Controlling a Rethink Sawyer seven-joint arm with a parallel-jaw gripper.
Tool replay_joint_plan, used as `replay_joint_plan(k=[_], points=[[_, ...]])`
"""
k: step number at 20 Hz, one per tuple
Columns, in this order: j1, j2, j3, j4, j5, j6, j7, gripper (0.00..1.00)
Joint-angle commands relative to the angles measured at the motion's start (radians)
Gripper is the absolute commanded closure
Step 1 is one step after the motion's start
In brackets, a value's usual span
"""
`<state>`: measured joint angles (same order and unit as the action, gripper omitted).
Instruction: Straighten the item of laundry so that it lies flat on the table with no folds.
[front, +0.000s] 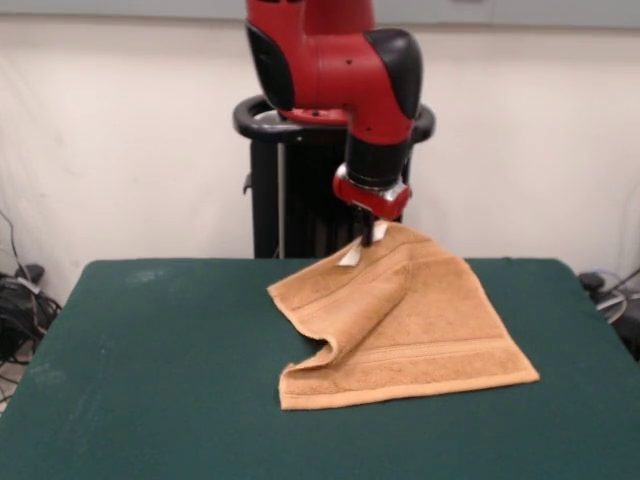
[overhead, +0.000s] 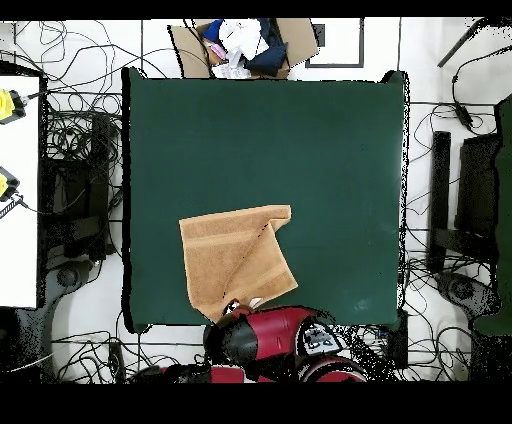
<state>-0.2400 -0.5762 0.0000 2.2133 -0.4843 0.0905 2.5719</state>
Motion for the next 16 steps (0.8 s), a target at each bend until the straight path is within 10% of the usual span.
replay_joint_plan(k=[1, 16], points=[[0.082, 0.217, -0.175, -0.116, 0.004, -0.178, 0.147, 1.0], [0.183, 0.283, -0.259, -0.105, 0.142, -0.247, 0.302, 1.0]])
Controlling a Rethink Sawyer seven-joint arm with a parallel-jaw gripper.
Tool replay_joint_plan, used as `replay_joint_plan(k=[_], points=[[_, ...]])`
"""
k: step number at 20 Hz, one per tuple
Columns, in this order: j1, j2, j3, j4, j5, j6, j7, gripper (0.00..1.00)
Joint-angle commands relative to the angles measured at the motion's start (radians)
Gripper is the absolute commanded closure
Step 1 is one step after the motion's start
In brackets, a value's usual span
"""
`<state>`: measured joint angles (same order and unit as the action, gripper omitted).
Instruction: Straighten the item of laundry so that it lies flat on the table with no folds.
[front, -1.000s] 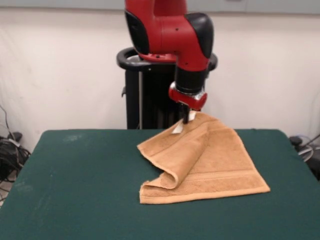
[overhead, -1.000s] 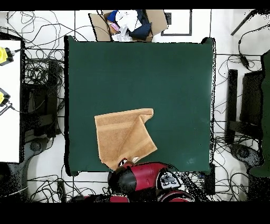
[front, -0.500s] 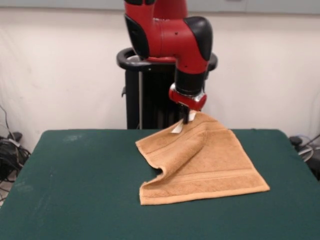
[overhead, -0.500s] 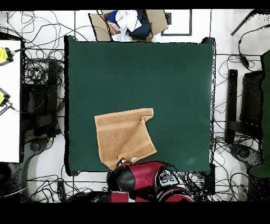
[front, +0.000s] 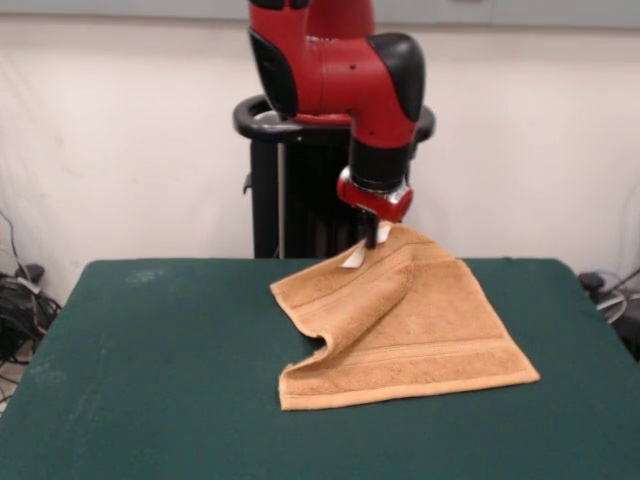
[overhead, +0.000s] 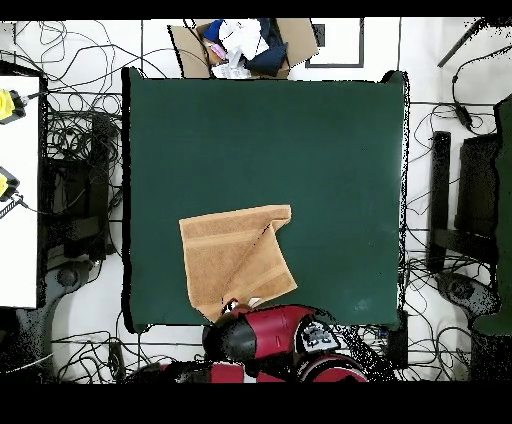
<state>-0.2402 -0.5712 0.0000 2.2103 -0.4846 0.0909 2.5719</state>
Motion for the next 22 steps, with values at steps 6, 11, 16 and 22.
replay_joint_plan(k=[6, 11, 16, 22], points=[[0.224, 0.257, -0.283, -0.101, 0.157, -0.167, 0.321, 1.0], [0.265, 0.267, -0.307, -0.12, 0.146, -0.165, 0.319, 1.0], [0.275, 0.263, -0.308, -0.125, 0.131, -0.175, 0.305, 0.0], [0.28, 0.154, -0.323, -0.114, 0.127, -0.135, 0.291, 0.0]])
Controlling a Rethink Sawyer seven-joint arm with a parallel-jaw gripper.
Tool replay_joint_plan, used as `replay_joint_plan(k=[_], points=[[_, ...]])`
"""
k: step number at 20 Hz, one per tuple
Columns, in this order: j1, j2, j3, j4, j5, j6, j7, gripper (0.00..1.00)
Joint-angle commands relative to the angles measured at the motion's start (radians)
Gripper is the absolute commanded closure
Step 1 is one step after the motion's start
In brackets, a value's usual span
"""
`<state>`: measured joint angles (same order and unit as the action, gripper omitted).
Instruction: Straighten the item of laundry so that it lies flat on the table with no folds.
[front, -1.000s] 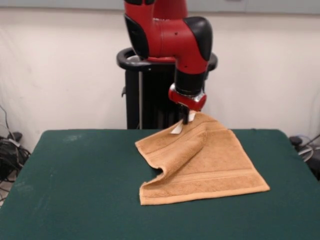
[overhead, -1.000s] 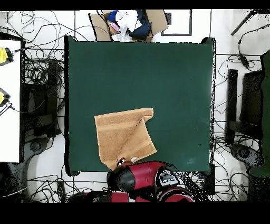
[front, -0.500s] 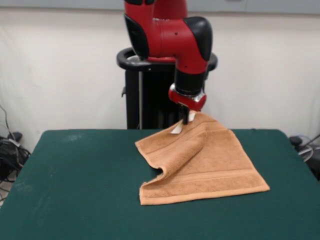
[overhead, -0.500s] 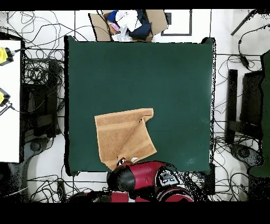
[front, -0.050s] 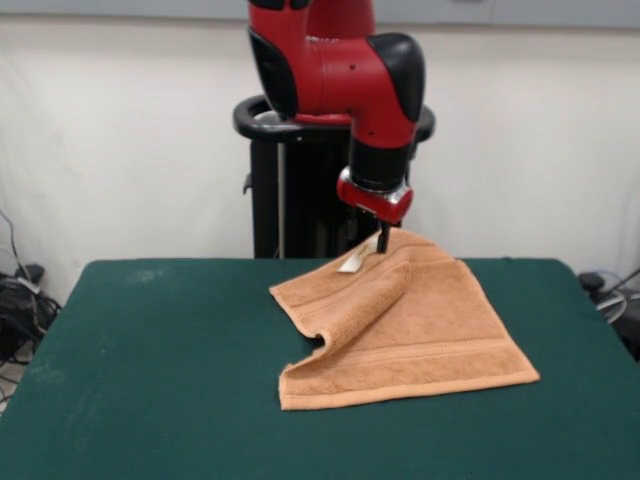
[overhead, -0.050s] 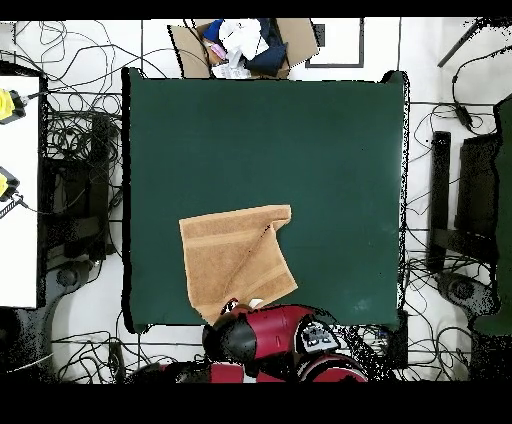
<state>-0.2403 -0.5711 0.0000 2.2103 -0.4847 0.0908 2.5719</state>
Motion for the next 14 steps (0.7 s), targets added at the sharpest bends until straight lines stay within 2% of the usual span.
replay_joint_plan(k=[1, 4, 7, 10, 14], points=[[0.257, 0.096, -0.311, -0.111, 0.108, -0.101, 0.263, 0.0], [0.152, -0.124, -0.202, -0.092, 0.05, 0.039, 0.128, 0.0], [0.06, -0.264, -0.088, -0.103, 0.046, 0.203, -0.009, 0.0], [0.048, -0.321, -0.066, -0.14, 0.044, 0.255, -0.066, 0.0], [0.069, -0.346, -0.087, -0.192, 0.034, 0.293, -0.101, 0.0]])
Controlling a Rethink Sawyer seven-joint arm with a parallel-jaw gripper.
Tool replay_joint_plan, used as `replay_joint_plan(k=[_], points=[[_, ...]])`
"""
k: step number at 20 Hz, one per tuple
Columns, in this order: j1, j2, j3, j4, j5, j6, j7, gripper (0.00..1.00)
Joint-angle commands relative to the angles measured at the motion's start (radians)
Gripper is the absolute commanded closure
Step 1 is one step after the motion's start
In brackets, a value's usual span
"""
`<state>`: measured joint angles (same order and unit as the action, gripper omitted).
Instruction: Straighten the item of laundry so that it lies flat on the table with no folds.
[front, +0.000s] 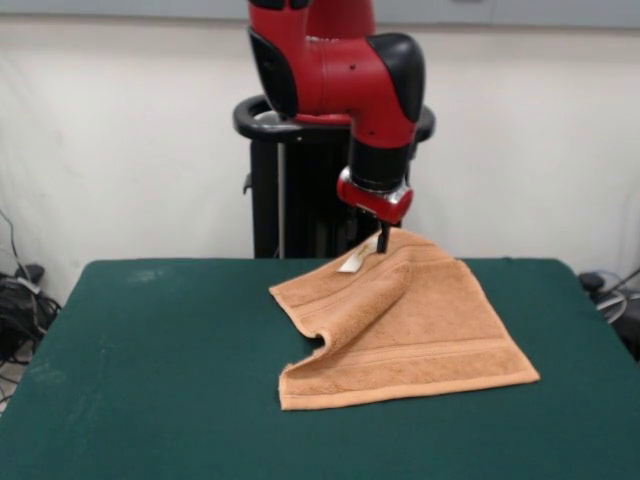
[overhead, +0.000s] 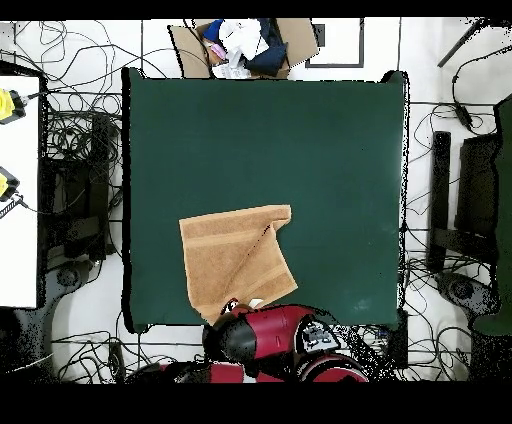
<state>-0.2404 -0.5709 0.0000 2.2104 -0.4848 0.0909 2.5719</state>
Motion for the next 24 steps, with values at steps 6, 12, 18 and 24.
replay_joint_plan(k=[6, 12, 18, 24], points=[[0.041, -0.344, -0.07, -0.206, 0.019, 0.248, -0.108, 0.0], [-0.062, -0.377, 0.062, -0.168, 0.026, 0.262, -0.191, 0.0], [-0.032, -0.372, 0.04, -0.163, -0.017, 0.192, -0.173, 0.0], [-0.016, -0.371, 0.029, -0.156, -0.041, 0.147, -0.159, 0.0]])
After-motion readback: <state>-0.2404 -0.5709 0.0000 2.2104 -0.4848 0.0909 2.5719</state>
